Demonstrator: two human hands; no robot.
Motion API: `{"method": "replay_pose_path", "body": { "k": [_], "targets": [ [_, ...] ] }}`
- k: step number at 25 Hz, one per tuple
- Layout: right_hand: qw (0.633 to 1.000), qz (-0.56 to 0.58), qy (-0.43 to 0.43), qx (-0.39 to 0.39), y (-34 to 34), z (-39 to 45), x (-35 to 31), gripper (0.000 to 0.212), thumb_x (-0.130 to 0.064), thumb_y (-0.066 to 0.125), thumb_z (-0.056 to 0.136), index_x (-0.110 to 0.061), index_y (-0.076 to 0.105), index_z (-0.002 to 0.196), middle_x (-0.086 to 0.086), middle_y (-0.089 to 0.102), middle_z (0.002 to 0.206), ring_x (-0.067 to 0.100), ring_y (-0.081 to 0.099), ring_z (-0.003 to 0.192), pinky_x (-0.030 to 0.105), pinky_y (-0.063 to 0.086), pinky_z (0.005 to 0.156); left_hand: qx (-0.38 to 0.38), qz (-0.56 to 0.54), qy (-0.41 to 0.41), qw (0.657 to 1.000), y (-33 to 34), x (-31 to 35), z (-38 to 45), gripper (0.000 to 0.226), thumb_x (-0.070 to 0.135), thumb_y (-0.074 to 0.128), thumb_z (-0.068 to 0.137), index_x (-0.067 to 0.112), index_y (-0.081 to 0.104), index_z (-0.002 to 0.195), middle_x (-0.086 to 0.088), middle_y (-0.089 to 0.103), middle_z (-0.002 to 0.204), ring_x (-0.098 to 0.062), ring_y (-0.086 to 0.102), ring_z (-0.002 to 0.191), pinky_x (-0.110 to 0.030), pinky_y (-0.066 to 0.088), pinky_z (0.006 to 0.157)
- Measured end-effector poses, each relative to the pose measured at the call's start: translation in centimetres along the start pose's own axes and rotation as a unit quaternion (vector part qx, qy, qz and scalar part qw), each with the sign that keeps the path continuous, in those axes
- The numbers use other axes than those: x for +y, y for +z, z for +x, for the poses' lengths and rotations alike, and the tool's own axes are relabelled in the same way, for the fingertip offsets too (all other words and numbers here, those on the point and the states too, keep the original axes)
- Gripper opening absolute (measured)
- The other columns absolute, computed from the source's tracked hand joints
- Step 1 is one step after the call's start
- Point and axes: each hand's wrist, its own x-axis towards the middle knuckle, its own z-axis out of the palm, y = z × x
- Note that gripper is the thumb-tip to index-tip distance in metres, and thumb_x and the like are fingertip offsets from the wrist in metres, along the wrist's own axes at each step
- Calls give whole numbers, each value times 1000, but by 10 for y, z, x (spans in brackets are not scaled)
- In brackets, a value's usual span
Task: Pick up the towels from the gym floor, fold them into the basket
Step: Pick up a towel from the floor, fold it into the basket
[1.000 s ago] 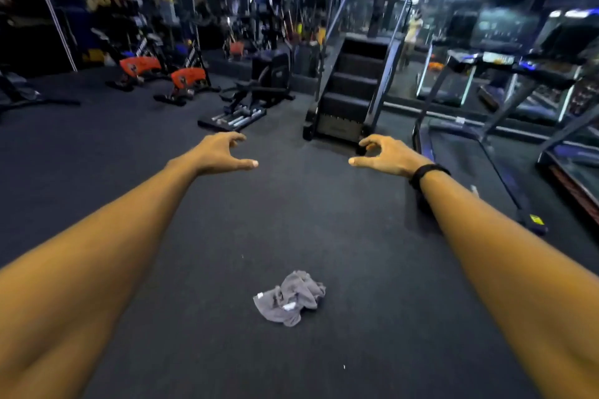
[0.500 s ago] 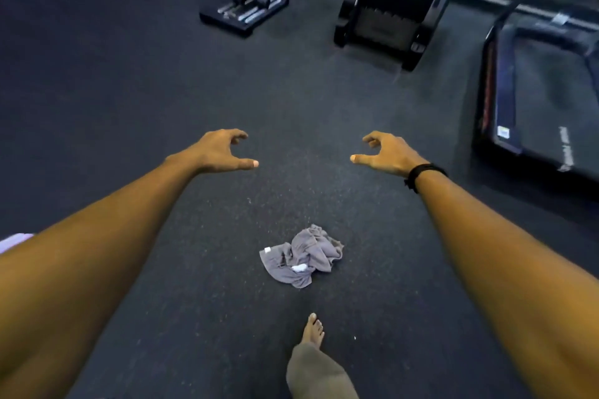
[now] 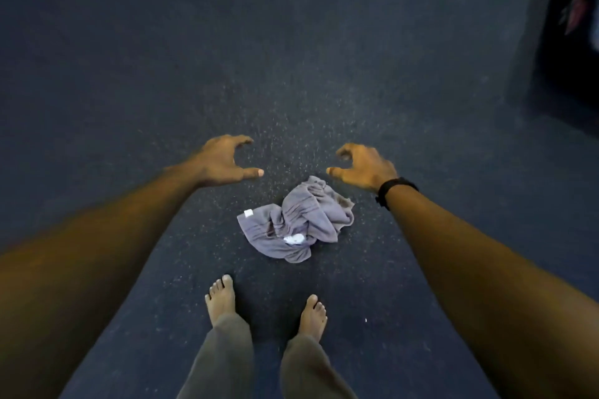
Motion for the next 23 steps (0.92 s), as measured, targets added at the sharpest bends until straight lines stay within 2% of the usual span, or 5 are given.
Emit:
{"method": "replay_pose_path", "body": {
  "k": [10,14,16,19,23],
  "targets": [
    [998,2,66,-22,247,200,92,54,-43,63,87,-13,54,131,14,56,132,35,54,118,42,48,95,-98,-56,-63,992,201,-157,179,82,36,77,77,15,37,145,-8,43,147,-23,43,133,-29,35,103],
    [989,-115,89,-4,307,240,95,58,-58,55,83,-22,55,128,14,48,137,35,46,123,42,42,98,-128,-58,-70,988,226,-182,199,82,33,75,80,15,32,148,-6,37,151,-22,38,137,-24,31,99],
    [989,-92,99,56,316,250,87,45,-48,52,87,-19,56,122,13,55,128,34,50,118,42,41,95,-124,-48,-71,989,225,-186,200,82,33,75,80,15,32,148,-6,38,151,-22,38,137,-25,32,102],
    [986,113,73,98,282,244,73,26,-29,49,96,-8,62,105,16,64,102,32,59,97,39,45,84,-117,-40,-69,990,203,-175,194,81,32,75,79,17,33,147,-7,38,151,-24,39,136,-34,34,107],
    [970,205,-50,120,178,192,52,23,-7,50,93,-1,50,72,5,39,65,15,36,66,28,35,61,-87,-35,-34,995,128,-108,163,82,36,75,78,17,34,146,-7,38,150,-26,40,135,-38,36,108]
  ]
}}
